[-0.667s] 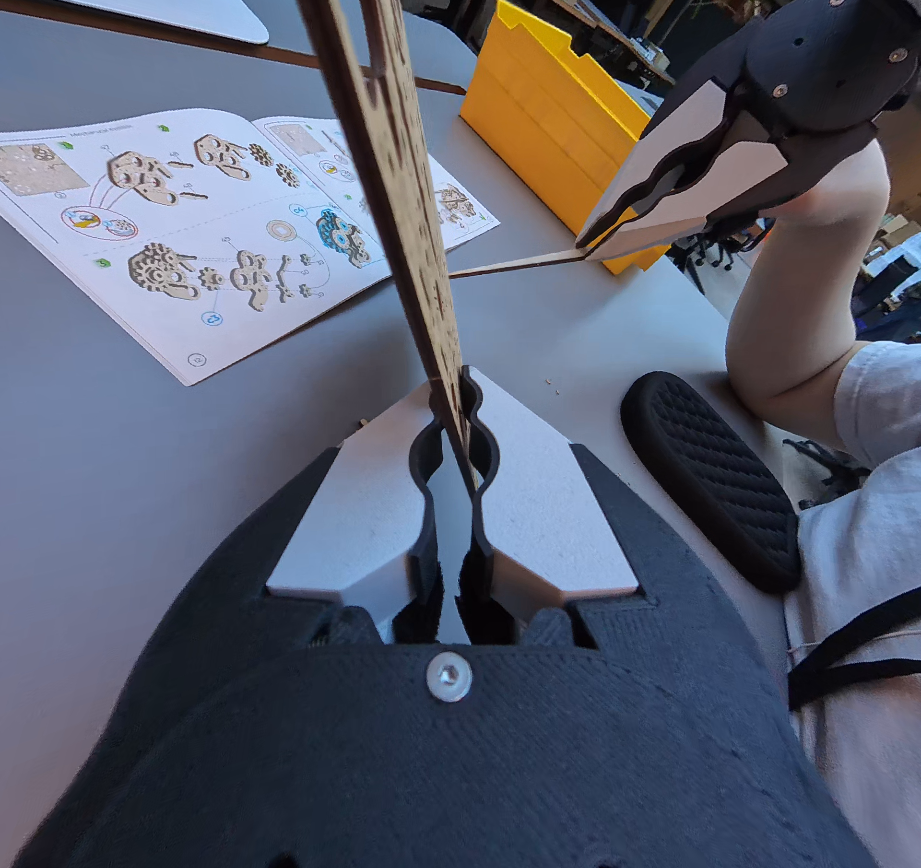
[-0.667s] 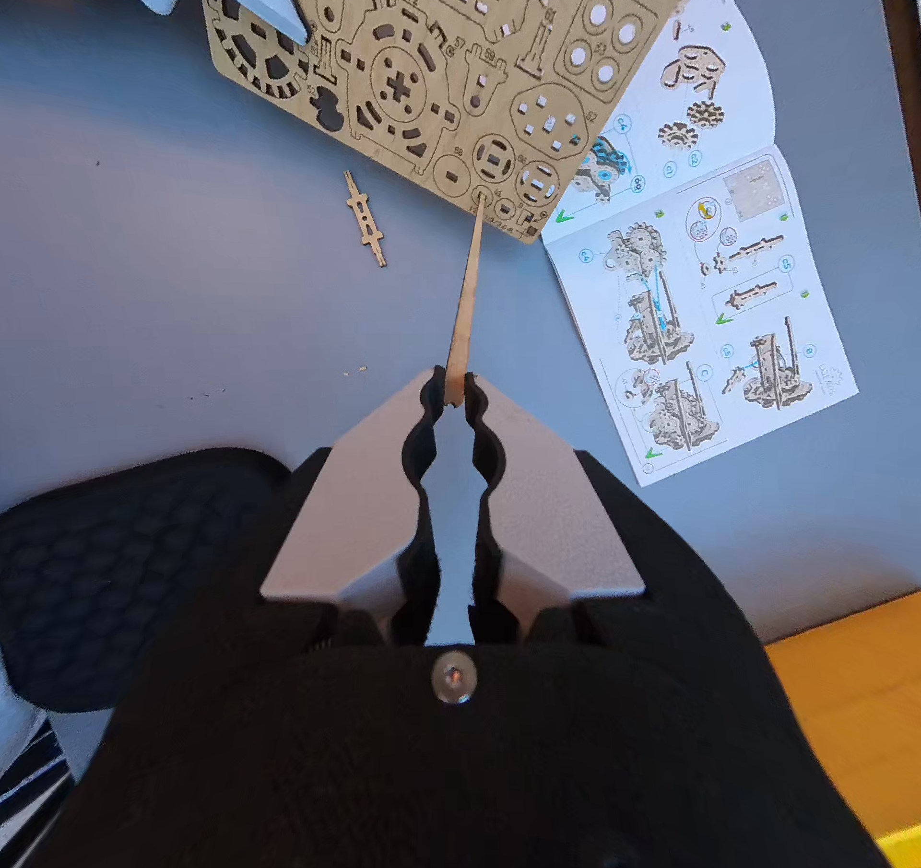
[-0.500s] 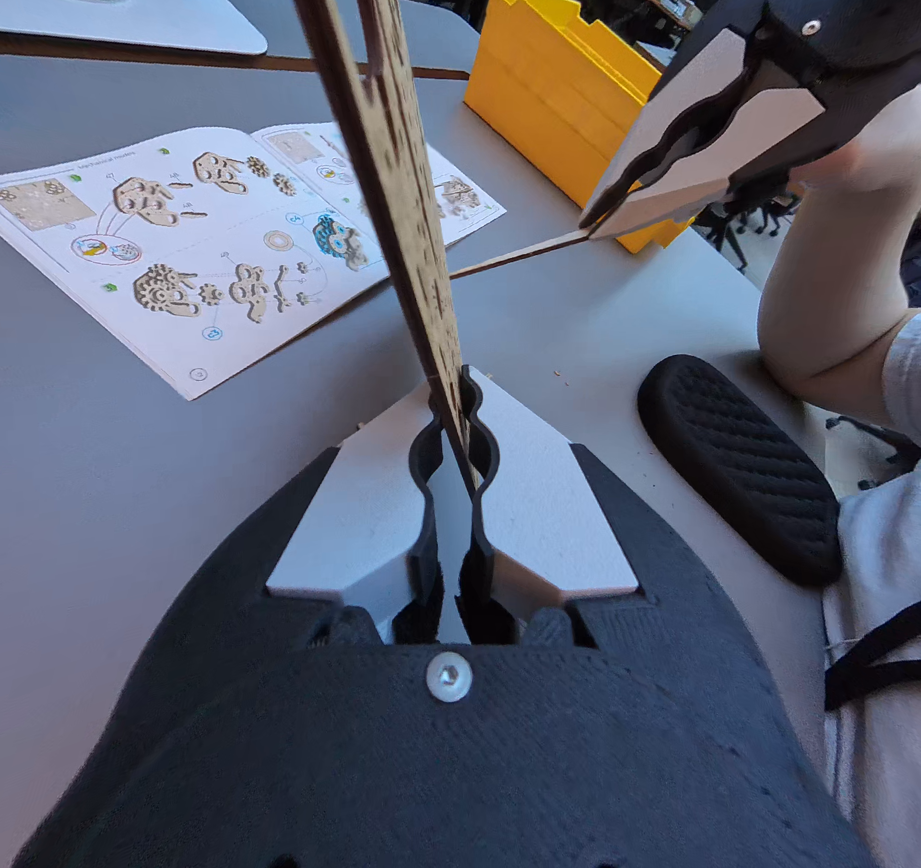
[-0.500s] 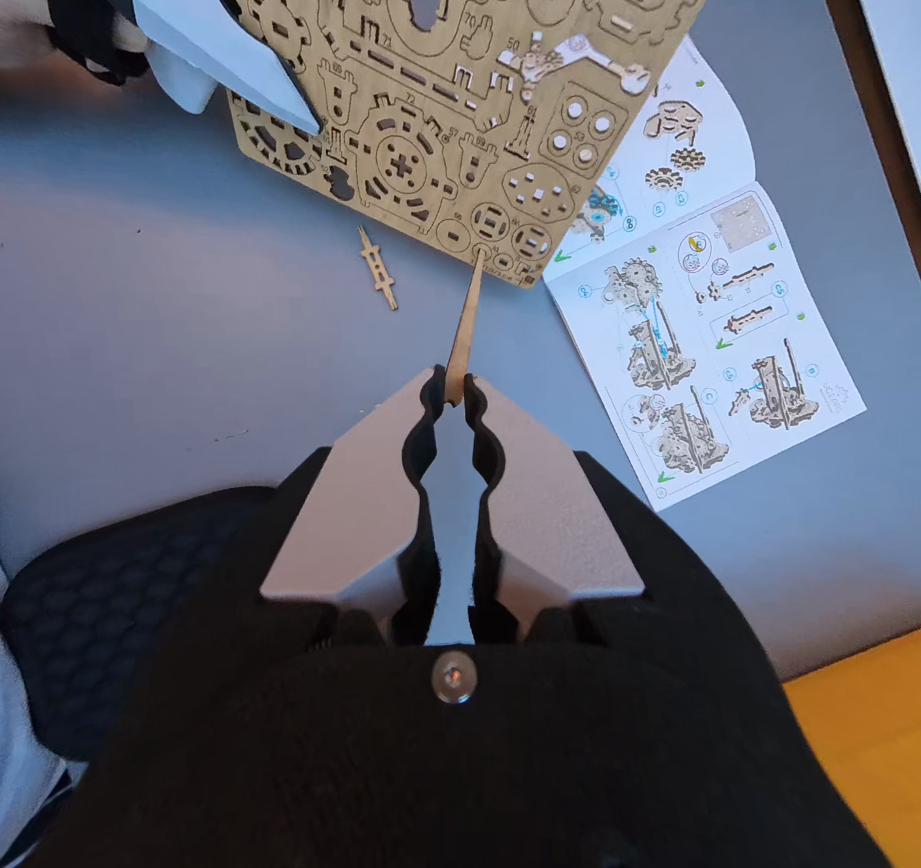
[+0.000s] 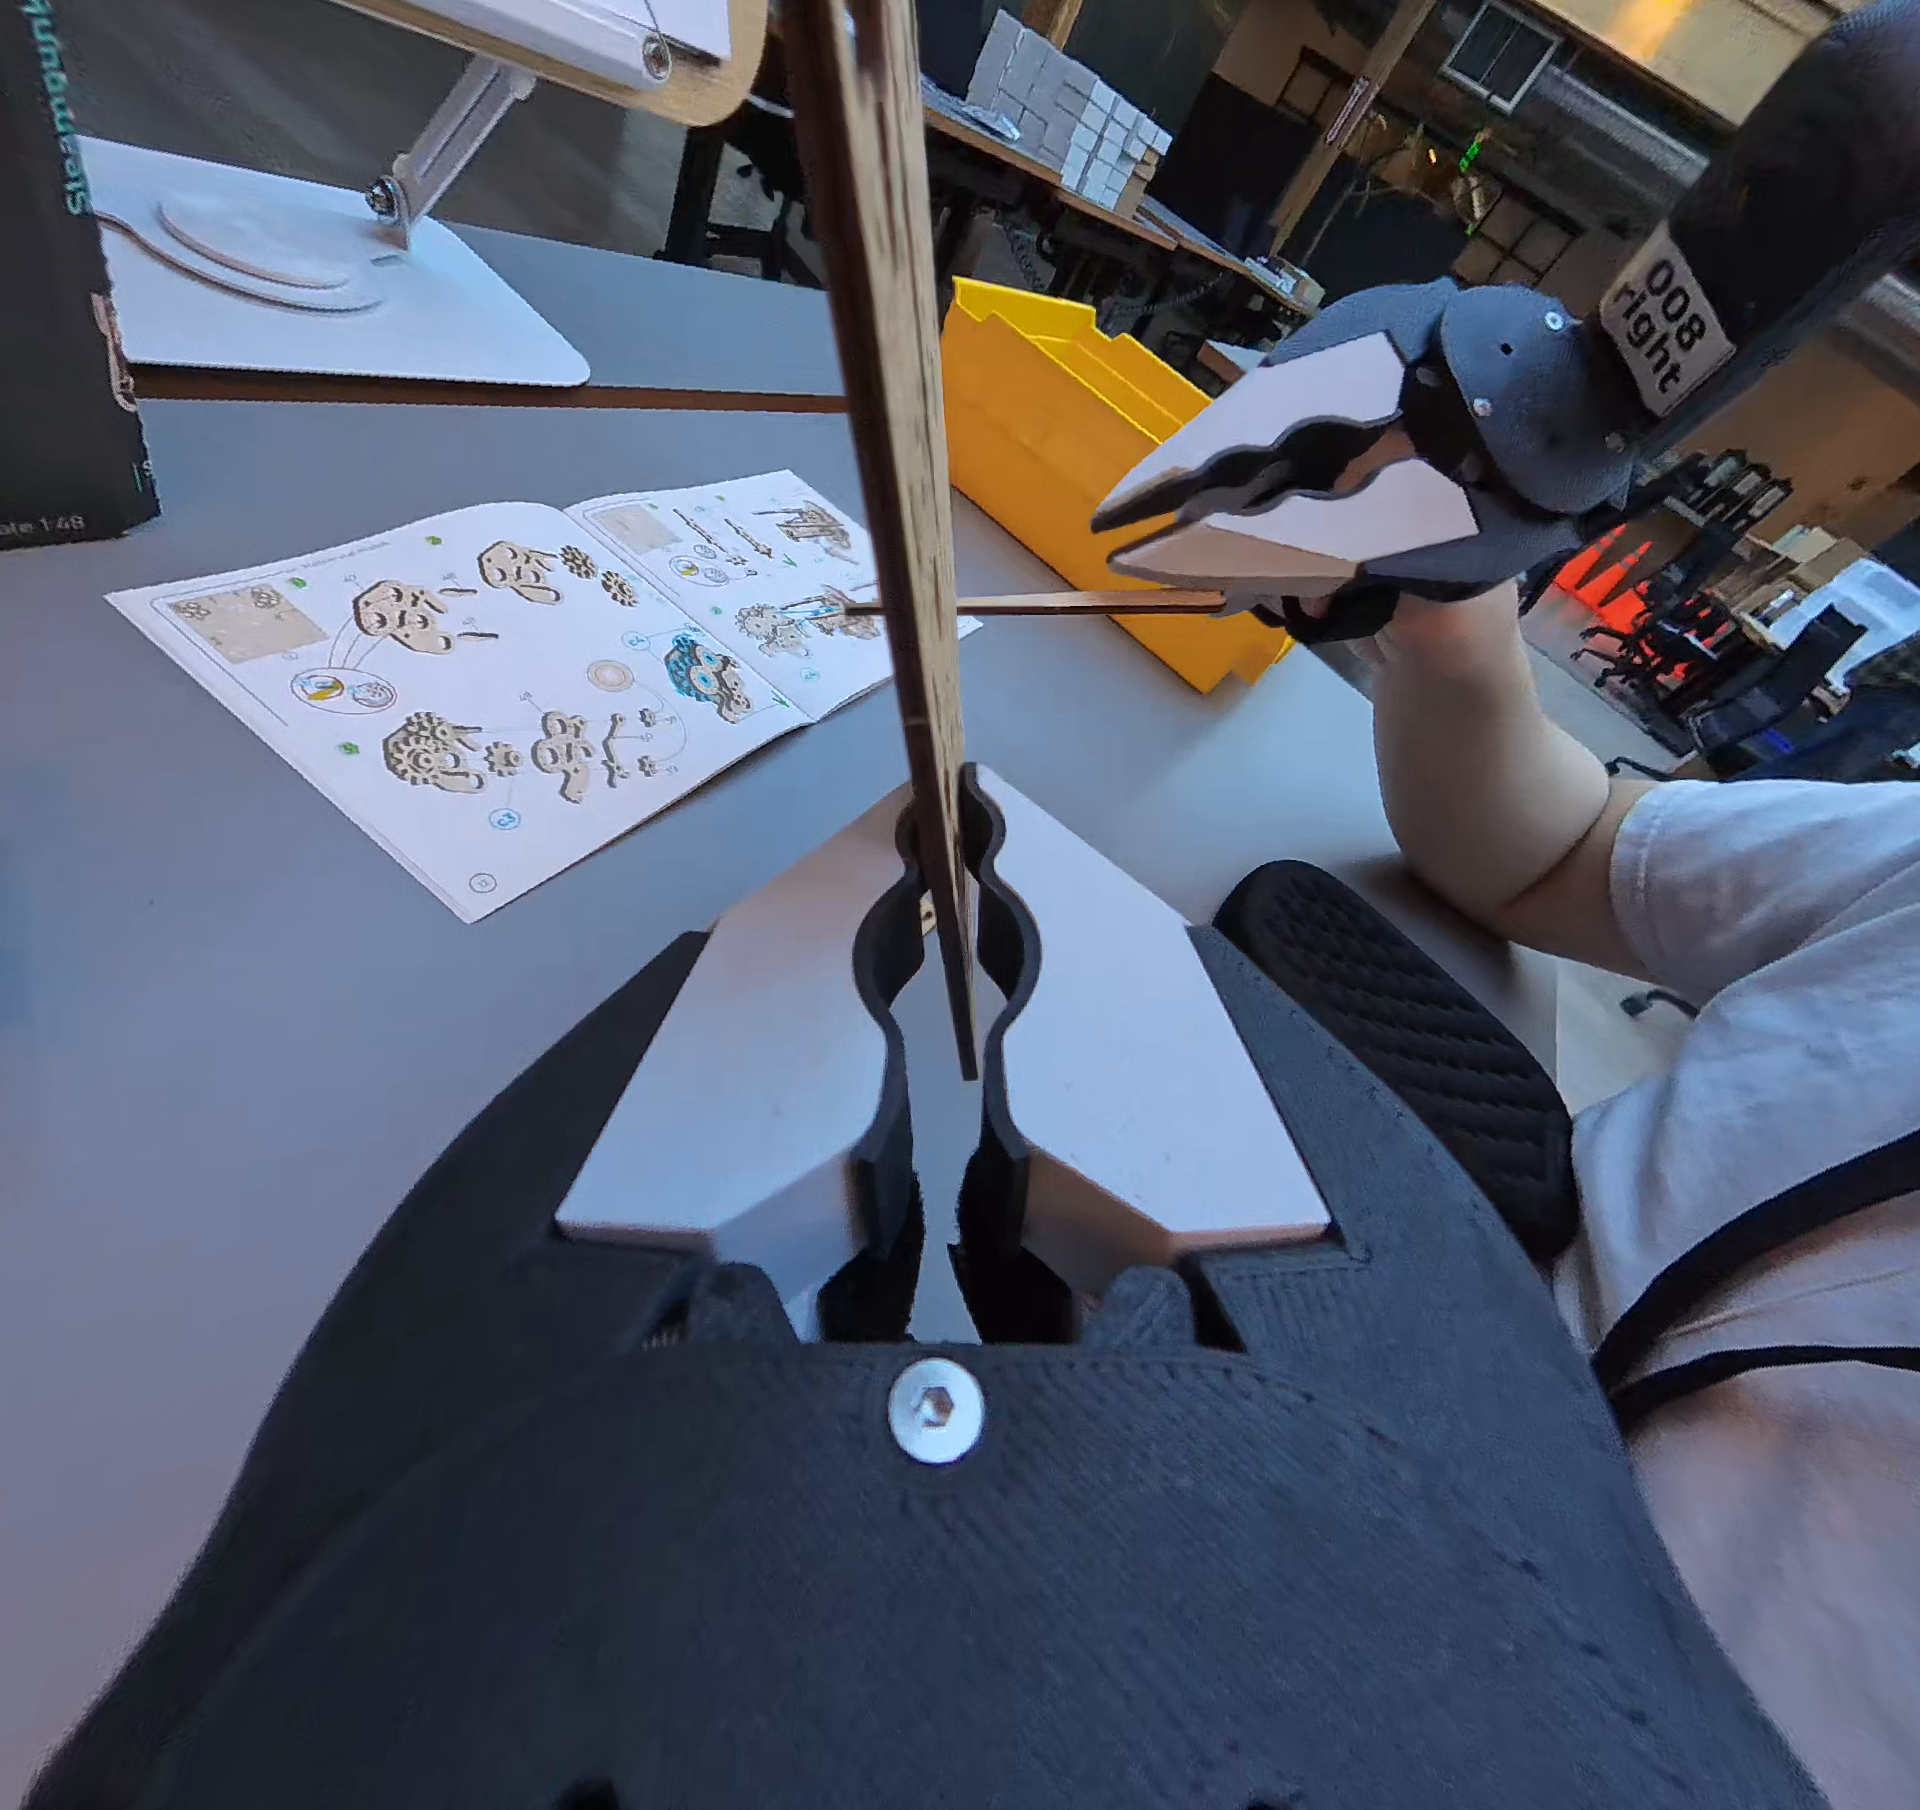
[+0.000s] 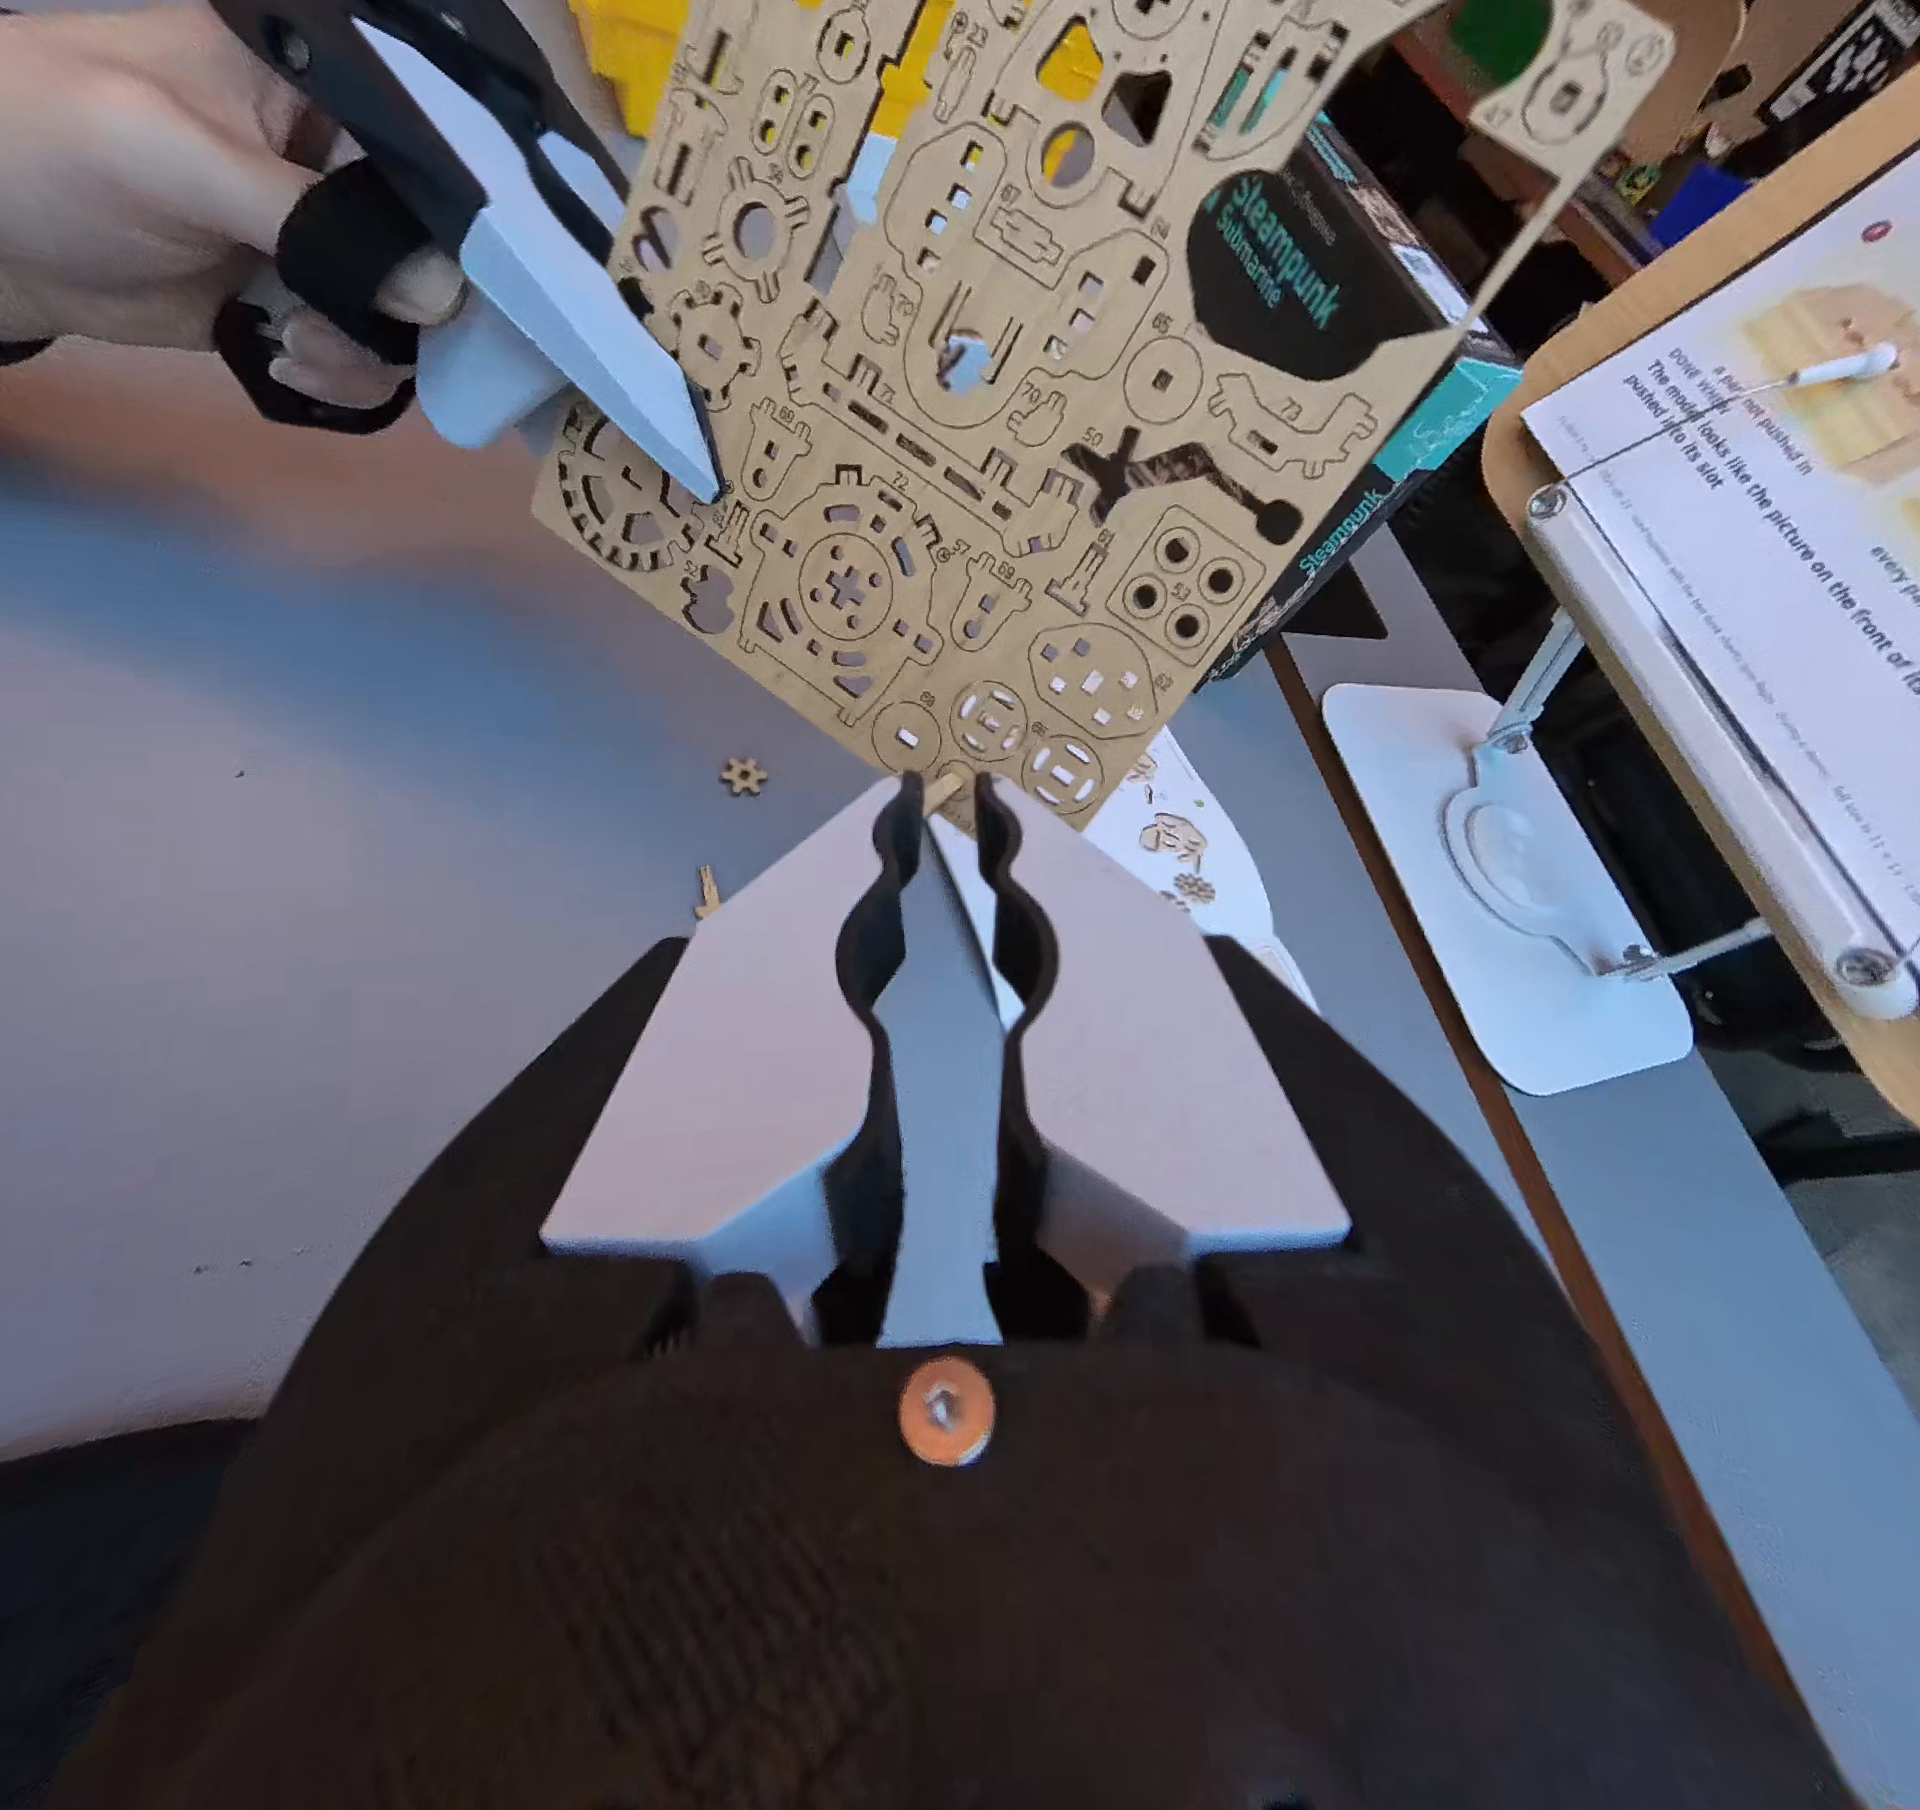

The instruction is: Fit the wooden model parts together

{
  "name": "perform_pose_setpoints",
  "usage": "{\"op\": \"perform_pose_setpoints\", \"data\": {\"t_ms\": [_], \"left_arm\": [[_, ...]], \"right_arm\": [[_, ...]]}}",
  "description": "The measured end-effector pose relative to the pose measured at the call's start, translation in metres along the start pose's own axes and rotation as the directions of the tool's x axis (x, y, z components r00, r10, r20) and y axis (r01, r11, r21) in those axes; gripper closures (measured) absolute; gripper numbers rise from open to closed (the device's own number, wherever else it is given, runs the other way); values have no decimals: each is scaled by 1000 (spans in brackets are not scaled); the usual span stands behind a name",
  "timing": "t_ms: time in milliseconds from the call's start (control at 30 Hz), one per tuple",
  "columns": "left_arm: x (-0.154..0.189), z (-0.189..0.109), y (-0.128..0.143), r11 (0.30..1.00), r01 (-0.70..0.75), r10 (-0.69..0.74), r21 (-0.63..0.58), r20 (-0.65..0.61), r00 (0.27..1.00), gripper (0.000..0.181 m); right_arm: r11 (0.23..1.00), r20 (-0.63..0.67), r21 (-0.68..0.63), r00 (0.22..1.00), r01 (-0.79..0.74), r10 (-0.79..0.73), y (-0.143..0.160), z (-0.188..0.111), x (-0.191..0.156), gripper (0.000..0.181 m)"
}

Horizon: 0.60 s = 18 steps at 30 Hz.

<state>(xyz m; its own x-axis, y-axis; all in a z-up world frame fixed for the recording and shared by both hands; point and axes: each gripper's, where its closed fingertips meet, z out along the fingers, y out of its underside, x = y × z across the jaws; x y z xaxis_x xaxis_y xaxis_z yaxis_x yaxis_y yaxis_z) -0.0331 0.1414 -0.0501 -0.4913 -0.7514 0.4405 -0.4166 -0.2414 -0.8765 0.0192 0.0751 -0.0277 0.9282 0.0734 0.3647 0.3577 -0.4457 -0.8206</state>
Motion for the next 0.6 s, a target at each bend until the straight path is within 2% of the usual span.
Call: {"op": "perform_pose_setpoints", "data": {"t_ms": [167,333,400,500,600], "left_arm": [[-15,-6,4,997,82,-82,-10,-4,997,181],[-18,-9,8,989,145,-146,-23,-47,988,181],[-17,-7,11,986,162,-164,-37,-62,984,181],[-16,-4,17,981,179,-184,-70,-84,979,181],[-15,-1,22,971,223,-233,-89,-125,965,181]], "right_arm": [[993,12,78,996,83,-85,-5,-4,3,162],[917,9,195,934,348,-356,17,-3,2,139],[901,20,225,923,371,-385,27,0,-2,139],[883,56,295,916,366,-398,22,-2,-18,142],[864,90,303,890,403,-447,22,0,-34,150]]}}
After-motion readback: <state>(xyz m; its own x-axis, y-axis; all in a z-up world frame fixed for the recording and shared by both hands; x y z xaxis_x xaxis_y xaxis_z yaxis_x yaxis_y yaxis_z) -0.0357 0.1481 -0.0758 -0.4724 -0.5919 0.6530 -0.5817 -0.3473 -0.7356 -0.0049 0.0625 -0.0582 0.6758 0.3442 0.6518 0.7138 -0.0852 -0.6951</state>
